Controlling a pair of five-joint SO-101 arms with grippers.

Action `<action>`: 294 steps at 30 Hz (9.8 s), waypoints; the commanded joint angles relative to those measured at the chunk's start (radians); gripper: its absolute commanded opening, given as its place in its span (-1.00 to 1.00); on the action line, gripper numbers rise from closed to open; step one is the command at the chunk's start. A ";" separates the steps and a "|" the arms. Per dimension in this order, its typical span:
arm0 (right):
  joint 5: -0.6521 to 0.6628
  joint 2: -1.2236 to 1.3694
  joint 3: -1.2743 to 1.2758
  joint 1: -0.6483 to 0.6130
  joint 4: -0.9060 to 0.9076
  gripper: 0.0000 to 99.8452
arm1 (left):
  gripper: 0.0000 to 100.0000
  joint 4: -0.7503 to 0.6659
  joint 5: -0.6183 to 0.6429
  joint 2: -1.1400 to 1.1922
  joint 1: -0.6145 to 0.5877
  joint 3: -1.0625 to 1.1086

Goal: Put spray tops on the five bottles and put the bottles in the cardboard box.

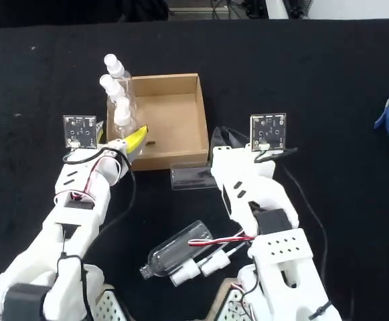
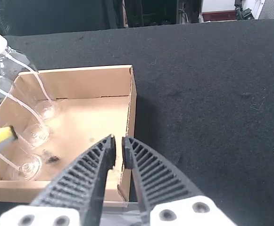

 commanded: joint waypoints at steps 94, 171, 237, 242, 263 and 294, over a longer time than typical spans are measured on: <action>0.000 -0.018 -0.125 0.387 -0.028 -0.98 | -0.48 1.516 -0.196 -0.077 0.618 -0.512; 0.937 -0.008 -0.568 0.390 1.068 -0.68 | -0.51 1.952 -0.443 -0.187 0.163 -0.855; 1.112 0.496 -0.733 -0.252 1.154 -0.92 | -0.51 1.898 -0.347 -0.285 -0.479 -0.711; 1.112 0.496 -0.900 -0.084 1.361 -0.92 | -0.51 1.898 -0.347 -0.285 -0.479 -0.711; 0.974 0.509 -0.700 0.825 0.931 -0.92 | -0.51 1.923 -0.350 -0.285 -0.182 -0.671; 0.721 0.975 -0.862 0.974 0.786 -0.98 | -0.51 1.629 -0.255 -0.055 0.717 -0.598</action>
